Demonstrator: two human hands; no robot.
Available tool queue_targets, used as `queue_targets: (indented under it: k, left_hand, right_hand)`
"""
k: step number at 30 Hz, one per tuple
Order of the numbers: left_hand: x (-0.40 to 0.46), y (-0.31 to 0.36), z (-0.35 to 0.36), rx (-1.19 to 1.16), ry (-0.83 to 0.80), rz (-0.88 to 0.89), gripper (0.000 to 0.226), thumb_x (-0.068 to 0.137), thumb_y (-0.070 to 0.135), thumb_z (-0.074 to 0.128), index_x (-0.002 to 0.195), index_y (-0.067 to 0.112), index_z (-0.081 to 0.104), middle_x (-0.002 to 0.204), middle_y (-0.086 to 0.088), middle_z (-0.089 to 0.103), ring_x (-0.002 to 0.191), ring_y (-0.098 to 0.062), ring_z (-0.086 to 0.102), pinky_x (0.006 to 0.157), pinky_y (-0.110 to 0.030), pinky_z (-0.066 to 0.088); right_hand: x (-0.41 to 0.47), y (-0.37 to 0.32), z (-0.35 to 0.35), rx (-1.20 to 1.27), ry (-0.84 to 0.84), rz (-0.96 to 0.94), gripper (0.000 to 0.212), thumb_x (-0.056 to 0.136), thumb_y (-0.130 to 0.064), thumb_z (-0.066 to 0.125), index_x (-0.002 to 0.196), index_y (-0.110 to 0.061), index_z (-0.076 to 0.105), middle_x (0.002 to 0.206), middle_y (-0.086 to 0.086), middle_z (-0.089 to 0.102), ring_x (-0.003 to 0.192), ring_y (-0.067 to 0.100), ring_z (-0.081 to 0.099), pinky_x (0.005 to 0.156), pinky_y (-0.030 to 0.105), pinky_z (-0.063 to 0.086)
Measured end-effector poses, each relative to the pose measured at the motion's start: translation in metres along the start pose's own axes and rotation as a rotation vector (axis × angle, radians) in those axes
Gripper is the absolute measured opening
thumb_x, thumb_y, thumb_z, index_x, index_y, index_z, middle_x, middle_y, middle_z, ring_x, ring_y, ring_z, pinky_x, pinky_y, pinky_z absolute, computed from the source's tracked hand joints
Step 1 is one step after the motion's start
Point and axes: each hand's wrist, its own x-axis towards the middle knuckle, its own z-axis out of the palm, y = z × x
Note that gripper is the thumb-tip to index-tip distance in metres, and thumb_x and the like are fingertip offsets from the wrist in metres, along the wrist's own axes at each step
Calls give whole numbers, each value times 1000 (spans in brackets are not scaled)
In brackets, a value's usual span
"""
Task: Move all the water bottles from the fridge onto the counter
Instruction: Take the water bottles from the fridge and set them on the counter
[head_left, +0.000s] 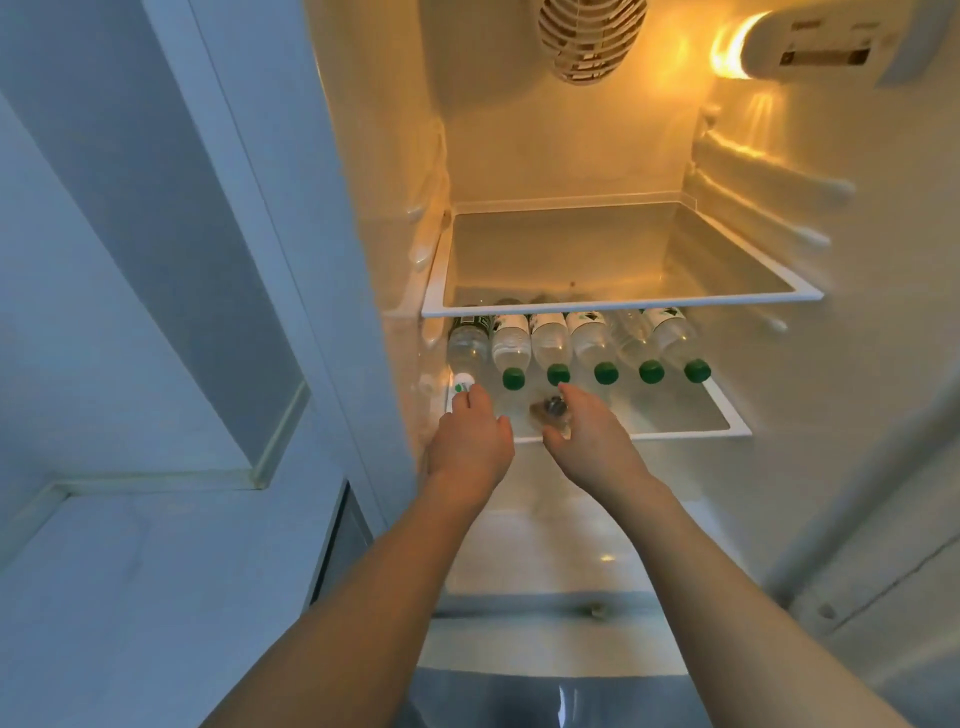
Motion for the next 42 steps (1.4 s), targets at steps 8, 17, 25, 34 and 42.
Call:
queue_targets:
  k: [8, 17, 25, 34, 42]
  left_hand:
    - [58, 4, 29, -172, 105, -289, 37, 96, 25, 48, 129, 7, 43, 128, -12, 50, 111, -31, 55, 86, -40, 49]
    - [96, 7, 46, -425, 139, -472, 31, 98, 21, 47, 124, 3, 49, 126, -18, 56, 116, -36, 53, 92, -42, 45]
    - [107, 4, 55, -443, 220, -520, 33, 97, 30, 51, 117, 4, 55, 118, -17, 63, 108, -36, 60, 85, -42, 49]
    - [105, 6, 62, -392, 261, -520, 34, 97, 32, 53, 120, 7, 52, 118, -15, 63, 107, -35, 60, 83, -42, 49]
    - [107, 9, 58, -391, 192, -538, 41, 96, 35, 53, 126, 7, 52, 121, -13, 62, 108, -34, 60, 86, -42, 51]
  right_hand:
    - [59, 5, 31, 161, -48, 163, 45, 95, -24, 53, 138, -10, 48, 103, 0, 59, 93, 14, 54, 87, 29, 45]
    - [105, 5, 51, 463, -121, 365, 37, 100, -40, 43, 105, -9, 61, 89, 6, 67, 62, 21, 64, 64, 39, 60]
    - [127, 7, 52, 459, -255, 368, 37, 98, -51, 42, 105, -17, 56, 83, 7, 69, 57, 20, 65, 58, 34, 60]
    - [128, 11, 52, 631, -243, 439, 37, 94, -47, 56, 102, -11, 60, 81, 9, 69, 56, 18, 65, 49, 27, 54]
    - [111, 6, 56, 652, -145, 540, 32, 87, -33, 51, 84, -4, 63, 73, 11, 68, 59, 22, 69, 72, 40, 62]
